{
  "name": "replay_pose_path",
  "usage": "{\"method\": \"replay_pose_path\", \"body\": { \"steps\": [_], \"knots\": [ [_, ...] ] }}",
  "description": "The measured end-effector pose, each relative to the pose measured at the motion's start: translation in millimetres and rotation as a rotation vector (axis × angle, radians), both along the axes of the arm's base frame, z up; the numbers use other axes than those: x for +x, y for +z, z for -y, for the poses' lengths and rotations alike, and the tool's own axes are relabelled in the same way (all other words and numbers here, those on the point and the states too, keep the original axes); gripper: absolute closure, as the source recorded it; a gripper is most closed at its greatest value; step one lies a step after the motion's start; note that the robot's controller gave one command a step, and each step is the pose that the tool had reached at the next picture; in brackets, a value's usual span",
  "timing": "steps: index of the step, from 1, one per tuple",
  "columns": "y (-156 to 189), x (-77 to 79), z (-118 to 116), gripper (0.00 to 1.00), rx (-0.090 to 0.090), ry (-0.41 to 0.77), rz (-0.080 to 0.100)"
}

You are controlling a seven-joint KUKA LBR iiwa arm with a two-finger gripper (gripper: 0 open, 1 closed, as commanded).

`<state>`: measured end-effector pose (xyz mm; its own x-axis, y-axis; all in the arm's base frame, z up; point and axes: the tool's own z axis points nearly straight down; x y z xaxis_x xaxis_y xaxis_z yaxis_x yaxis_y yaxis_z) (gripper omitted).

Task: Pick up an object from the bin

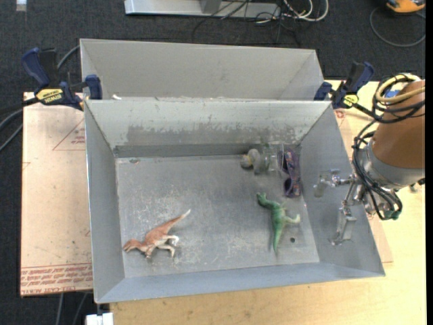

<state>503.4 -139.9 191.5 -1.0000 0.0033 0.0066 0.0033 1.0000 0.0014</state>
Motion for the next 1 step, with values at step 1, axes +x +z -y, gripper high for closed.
{"method": "replay_pose_path", "body": {
  "steps": [1],
  "knots": [
    [4.1,1.9,-0.9,0.00,-0.001,0.005,0.007]
  ]
}}
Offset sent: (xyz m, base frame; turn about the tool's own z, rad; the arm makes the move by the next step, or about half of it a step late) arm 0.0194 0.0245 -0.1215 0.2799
